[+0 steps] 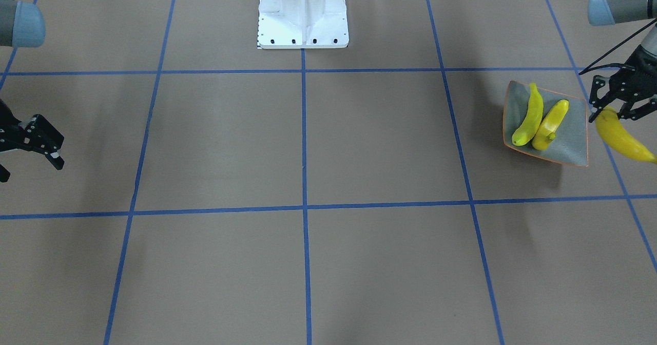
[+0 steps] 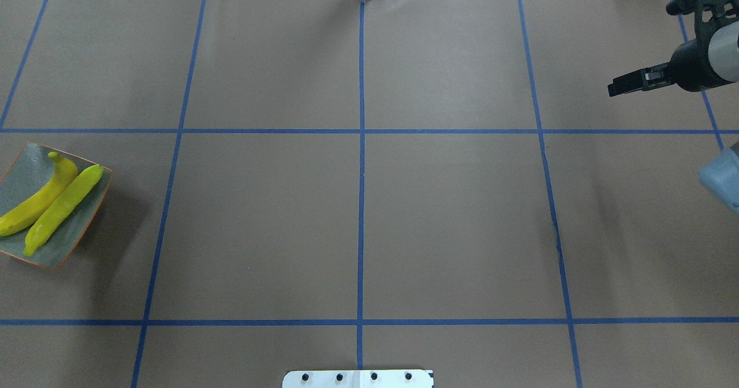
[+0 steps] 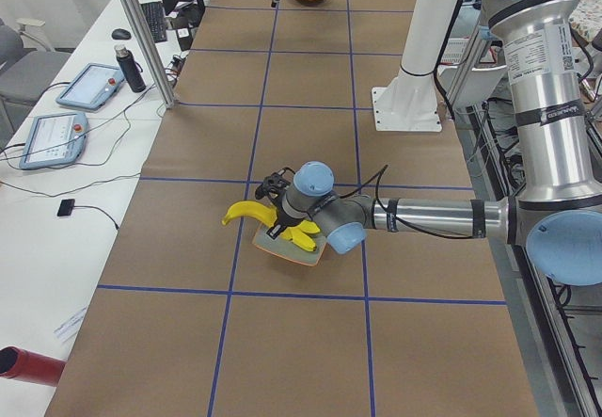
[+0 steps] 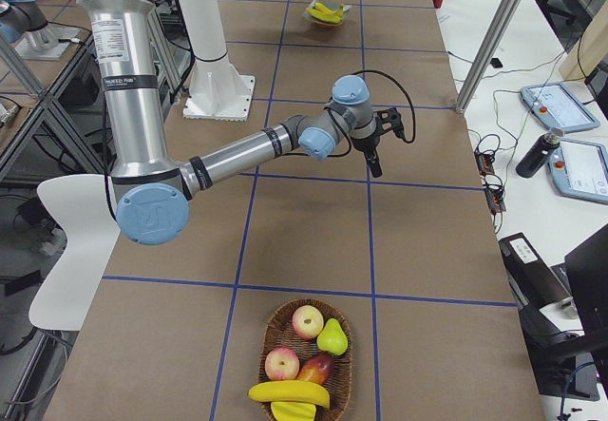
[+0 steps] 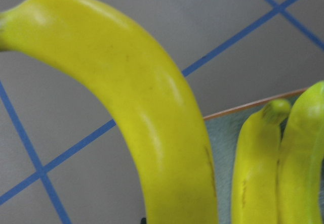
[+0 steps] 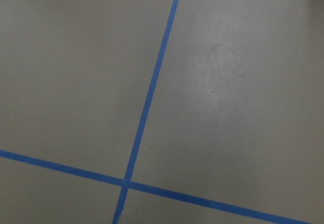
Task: Transfer all bananas from basket to plate
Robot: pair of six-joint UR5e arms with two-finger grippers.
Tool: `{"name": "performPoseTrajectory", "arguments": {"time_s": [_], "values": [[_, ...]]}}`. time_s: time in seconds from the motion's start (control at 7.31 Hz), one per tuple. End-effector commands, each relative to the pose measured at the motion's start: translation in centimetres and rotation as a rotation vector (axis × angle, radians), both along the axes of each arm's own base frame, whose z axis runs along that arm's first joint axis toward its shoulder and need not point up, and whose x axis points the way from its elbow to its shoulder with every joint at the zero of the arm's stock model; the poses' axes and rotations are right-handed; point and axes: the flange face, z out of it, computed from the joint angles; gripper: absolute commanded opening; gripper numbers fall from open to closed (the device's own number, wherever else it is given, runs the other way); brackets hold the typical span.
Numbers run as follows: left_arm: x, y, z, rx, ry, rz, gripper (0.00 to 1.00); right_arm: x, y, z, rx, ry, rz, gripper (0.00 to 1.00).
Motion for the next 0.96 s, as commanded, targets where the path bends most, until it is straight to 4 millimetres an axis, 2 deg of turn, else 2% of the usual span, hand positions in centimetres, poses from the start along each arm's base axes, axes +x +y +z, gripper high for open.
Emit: {"name": "performPoseTrajectory", "arguments": {"time_s": [0.0, 0.14, 0.41, 0.68, 0.82], "values": [[-0.1, 1.1, 0.9, 0.013, -0.022, 0.051, 0.00, 0.1, 0.0, 0.1, -0.003, 0.000, 0.004, 1.00], [0.3, 1.7, 1.1, -0.006, 0.004, 0.087, 0.06, 0.1, 0.0, 0.1, -0.004, 0.000, 0.005, 1.00], [1.0, 2.8, 1.7, -0.022, 0.003, 0.117, 0.25, 0.0, 0.0, 0.1, -0.008, -0.002, 0.007, 1.00], [1.5, 3.0, 1.8, -0.024, 0.002, 0.131, 0.37, 0.0, 0.0, 0.1, -0.010, -0.003, 0.008, 1.00], [1.7, 3.0, 1.8, -0.022, 0.002, 0.134, 0.47, 0.0, 0.0, 0.1, -0.010, -0.003, 0.008, 1.00]]}}
